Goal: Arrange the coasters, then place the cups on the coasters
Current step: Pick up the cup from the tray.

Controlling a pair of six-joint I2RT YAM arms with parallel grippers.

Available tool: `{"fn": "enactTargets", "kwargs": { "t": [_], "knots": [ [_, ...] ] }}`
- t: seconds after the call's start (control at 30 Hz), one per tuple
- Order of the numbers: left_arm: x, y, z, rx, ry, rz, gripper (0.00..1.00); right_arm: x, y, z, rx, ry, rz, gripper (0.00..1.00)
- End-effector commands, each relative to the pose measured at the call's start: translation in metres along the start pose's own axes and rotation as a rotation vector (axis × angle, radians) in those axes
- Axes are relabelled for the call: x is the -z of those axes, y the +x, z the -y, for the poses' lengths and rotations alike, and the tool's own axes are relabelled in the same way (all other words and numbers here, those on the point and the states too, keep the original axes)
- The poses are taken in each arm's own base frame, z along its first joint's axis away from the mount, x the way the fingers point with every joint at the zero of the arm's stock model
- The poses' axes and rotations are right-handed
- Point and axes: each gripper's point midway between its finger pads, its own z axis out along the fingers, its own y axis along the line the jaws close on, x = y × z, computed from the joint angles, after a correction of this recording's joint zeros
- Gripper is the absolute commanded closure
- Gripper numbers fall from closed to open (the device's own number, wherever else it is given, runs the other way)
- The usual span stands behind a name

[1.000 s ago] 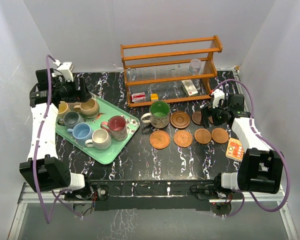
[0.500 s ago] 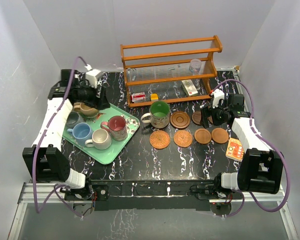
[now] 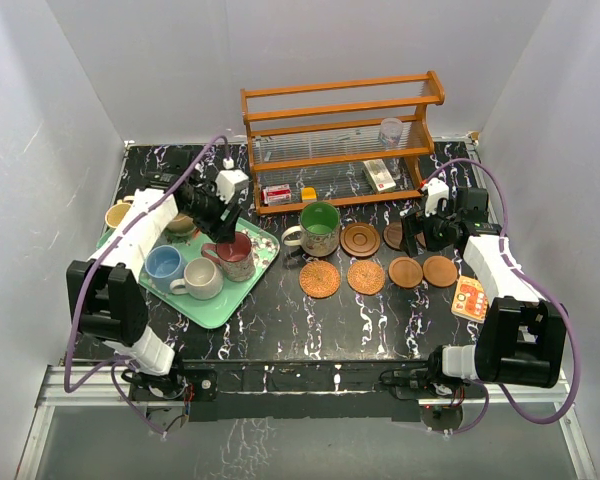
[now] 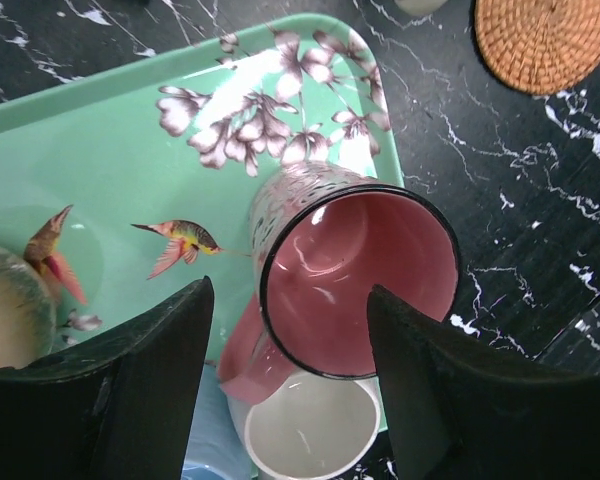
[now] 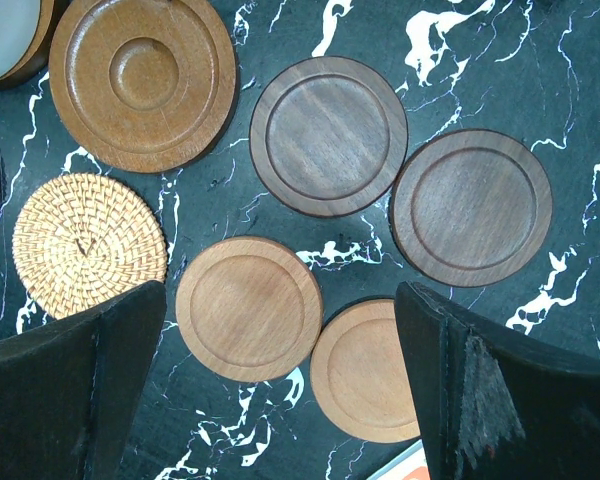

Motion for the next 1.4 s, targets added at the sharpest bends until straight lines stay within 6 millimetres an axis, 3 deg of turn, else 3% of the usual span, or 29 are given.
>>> {"fn": "enactTargets", "kwargs": {
  "t": [0.0, 0.23, 0.57, 0.77, 0.93, 1.13, 1.37],
  "knots": [
    [-0.01, 0.012, 0.006, -0.077, 0.011, -0.074, 0.41, 0.003, -0.016, 0.006, 0.014, 0.02, 0.04, 0.02],
    [-0.031, 0.02, 0.011, -0.112, 0.022, -0.15, 0.59, 0.002, -0.014, 0.007, 0.013, 0.021, 0.032, 0.02],
    [-0.043, 0.015, 0.01, -0.162, 0.028, -0.176, 0.8, 0.001, -0.012, 0.009, 0.014, 0.026, 0.025, 0.02],
    [-0.04, 0.0, 0.004, -0.213, 0.014, -0.181, 0.93, 0.001, -0.012, 0.008, 0.014, 0.027, 0.024, 0.02],
    [-0.024, -0.033, 0.002, -0.22, -0.016, -0.125, 1.0, 0.001, -0.012, 0.009, 0.014, 0.031, 0.025, 0.02],
    [-0.005, -0.065, 0.023, -0.13, -0.028, -0.043, 1.0, 0.001, -0.011, 0.01, 0.013, 0.035, 0.021, 0.02],
    [0.01, -0.077, 0.063, -0.122, -0.01, -0.037, 1.0, -0.001, -0.009, 0.012, 0.011, 0.045, 0.012, 0.02]
  ]
}}
